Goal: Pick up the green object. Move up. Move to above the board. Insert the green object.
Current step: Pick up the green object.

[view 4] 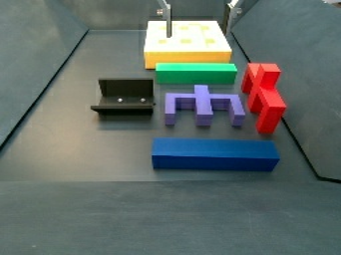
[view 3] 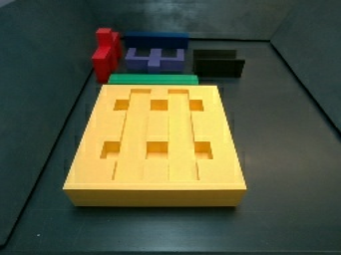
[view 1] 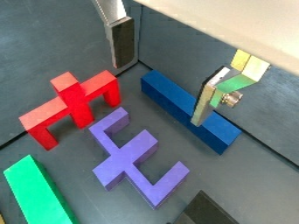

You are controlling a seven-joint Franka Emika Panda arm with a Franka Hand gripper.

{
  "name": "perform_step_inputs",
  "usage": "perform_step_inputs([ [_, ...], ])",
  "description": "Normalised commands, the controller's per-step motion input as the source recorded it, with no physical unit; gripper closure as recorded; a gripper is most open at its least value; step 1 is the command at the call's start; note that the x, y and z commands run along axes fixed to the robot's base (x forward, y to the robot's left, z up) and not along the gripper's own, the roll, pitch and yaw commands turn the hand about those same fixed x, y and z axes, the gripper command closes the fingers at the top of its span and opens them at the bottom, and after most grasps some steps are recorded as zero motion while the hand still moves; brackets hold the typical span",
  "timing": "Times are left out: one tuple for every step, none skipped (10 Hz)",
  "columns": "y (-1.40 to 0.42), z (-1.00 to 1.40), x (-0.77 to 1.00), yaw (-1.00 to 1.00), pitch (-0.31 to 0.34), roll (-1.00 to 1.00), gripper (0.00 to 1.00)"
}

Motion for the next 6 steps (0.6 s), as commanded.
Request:
perform_step_inputs([
  [0.00,0.00,0.02,0.00,0.000,0.00,0.00],
  [0.00,-0.03,0.06,-0.09,0.000,-0.02,0.00],
  [0.00,-0.03,0.07,-0.13,-0.010,-0.09,0.00],
  [-0.13,0.00,0.07,-0.67,-0.181,-0.29,0.00],
  [-0.11,-0.08,-0.01,-0.83,-0.251,-0.24,0.00],
  [-0.09,-0.11,-0.03,-0.85,-0.261,-0.24,0.00],
])
